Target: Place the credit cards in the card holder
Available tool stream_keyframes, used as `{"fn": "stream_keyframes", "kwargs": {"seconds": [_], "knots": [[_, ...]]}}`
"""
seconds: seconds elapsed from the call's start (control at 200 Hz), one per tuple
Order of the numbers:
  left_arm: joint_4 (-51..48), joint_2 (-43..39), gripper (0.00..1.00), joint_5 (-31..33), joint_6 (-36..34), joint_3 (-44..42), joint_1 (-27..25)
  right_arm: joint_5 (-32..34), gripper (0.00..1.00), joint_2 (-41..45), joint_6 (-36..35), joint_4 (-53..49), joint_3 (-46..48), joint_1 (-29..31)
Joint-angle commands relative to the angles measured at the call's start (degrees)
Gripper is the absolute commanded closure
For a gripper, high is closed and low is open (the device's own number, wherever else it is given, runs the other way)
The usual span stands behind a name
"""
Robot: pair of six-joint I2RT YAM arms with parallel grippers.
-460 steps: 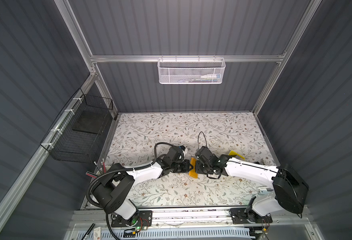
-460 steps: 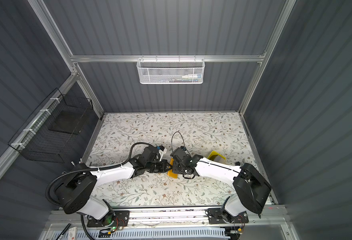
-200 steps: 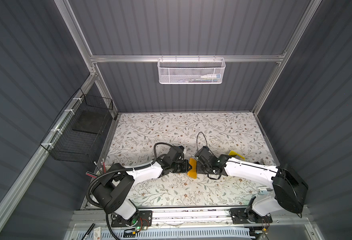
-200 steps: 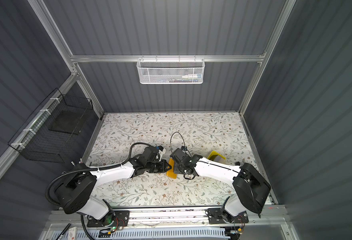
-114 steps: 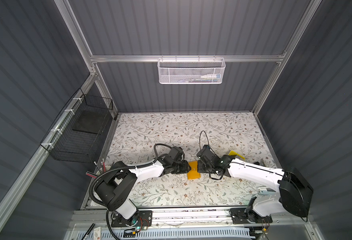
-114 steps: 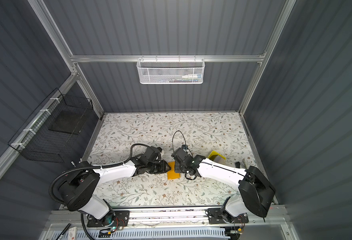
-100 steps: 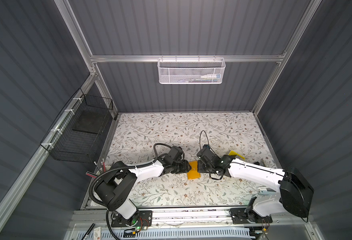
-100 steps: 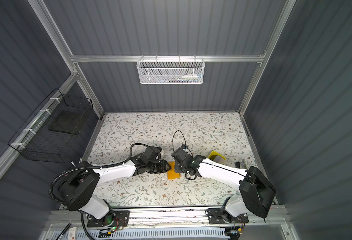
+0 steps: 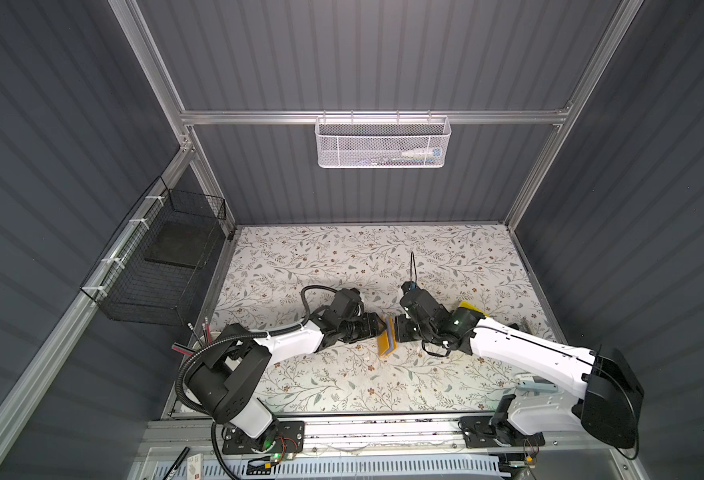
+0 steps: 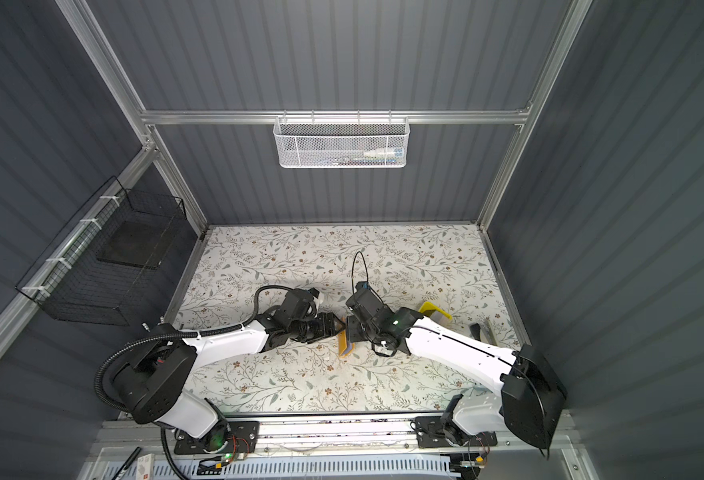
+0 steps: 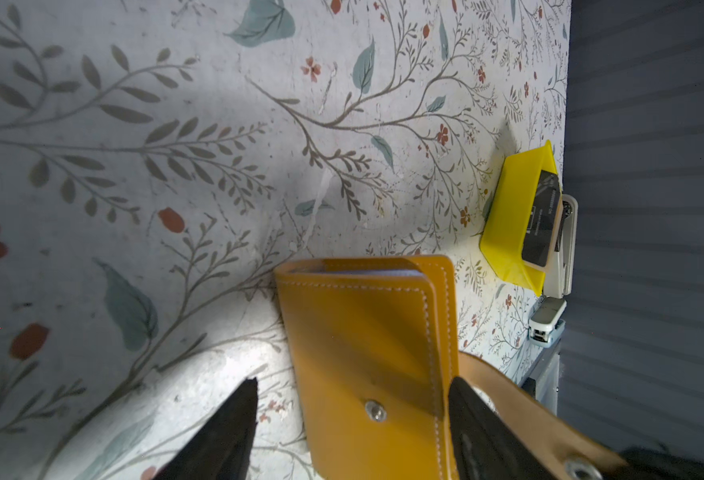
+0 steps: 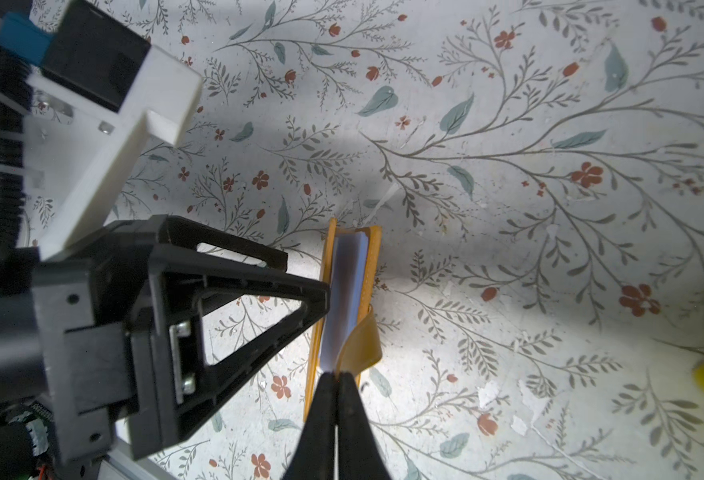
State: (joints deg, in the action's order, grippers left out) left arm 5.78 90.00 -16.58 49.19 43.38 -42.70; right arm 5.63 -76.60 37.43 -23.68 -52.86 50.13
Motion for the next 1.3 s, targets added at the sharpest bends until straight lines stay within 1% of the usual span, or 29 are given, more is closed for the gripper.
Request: {"fn": "stream_keyframes", "kwargs": {"seconds": [0.0, 0.115, 0.24, 0.36, 0.38, 0.45, 0.575, 0.685, 0.76, 0.916, 1.146, 1.156, 1.171, 1.296], "knots": [[0.65, -0.63, 0.26, -1.56, 0.33, -0.04, 0.06, -0.24, 0.94, -0.89, -0.96, 0.04, -1.24, -0.21], [-2.53, 0.47, 0.27, -1.75, -2.35, 1.97, 0.16, 0.59, 0.94, -1.27, 0.29, 1.09, -0.5, -0.21], [-5.9, 0.84, 0.34, -1.88, -4.42, 3.61, 1.02, 1.76, 0.94, -1.53, 1.65, 1.09, 0.21, -0.21], [-7.89, 0.93, 0.37, -1.88, -6.18, 4.0, 2.71, 2.42, 0.94, -1.62, 2.43, 1.1, 0.65, -0.21], [-7.76, 0.89, 0.38, -3.64, -6.23, 3.79, 3.06, 2.47, 0.93, -1.56, 2.52, 1.09, 0.65, -0.21], [-7.21, 0.56, 0.41, -4.41, -6.38, 3.16, 4.0, 3.06, 0.94, -1.53, 2.78, 1.05, 0.74, -0.19], [-8.26, 0.16, 0.41, -4.5, -7.24, 3.48, 4.38, 4.01, 0.93, -1.32, 2.74, 0.44, 1.01, -0.17], [-8.03, 0.45, 0.42, -6.16, -7.4, 3.62, 4.38, 4.22, 0.94, -1.31, 2.78, 0.46, 1.1, -0.21], [-8.71, 0.23, 0.45, -5.26, -7.62, 3.23, 4.38, 4.76, 0.93, -1.13, 3.02, 0.57, 1.34, -0.21], [-11.5, -1.18, 0.48, -2.9, -8.89, 3.02, 4.47, 5.57, 0.93, -1.44, 3.18, 0.09, 1.27, -0.2], [-13.95, -2.49, 0.51, -2.76, -9.67, 3.08, 4.73, 6.22, 0.93, -2.34, 3.09, -0.78, 1.09, -0.21], [-13.95, -2.64, 0.51, -1.42, -9.71, 2.98, 4.73, 6.19, 0.93, -2.37, 3.09, -0.85, 1.09, -0.16], [-13.88, -2.78, 0.51, -1.01, -9.72, 2.95, 4.79, 6.27, 0.93, -2.45, 3.13, -0.84, 1.09, -0.2], [-14.78, -3.45, 0.53, -0.56, -9.91, 2.89, 5.09, 6.58, 0.93, -2.69, 3.09, -1.03, 1.1, -0.2]]}}
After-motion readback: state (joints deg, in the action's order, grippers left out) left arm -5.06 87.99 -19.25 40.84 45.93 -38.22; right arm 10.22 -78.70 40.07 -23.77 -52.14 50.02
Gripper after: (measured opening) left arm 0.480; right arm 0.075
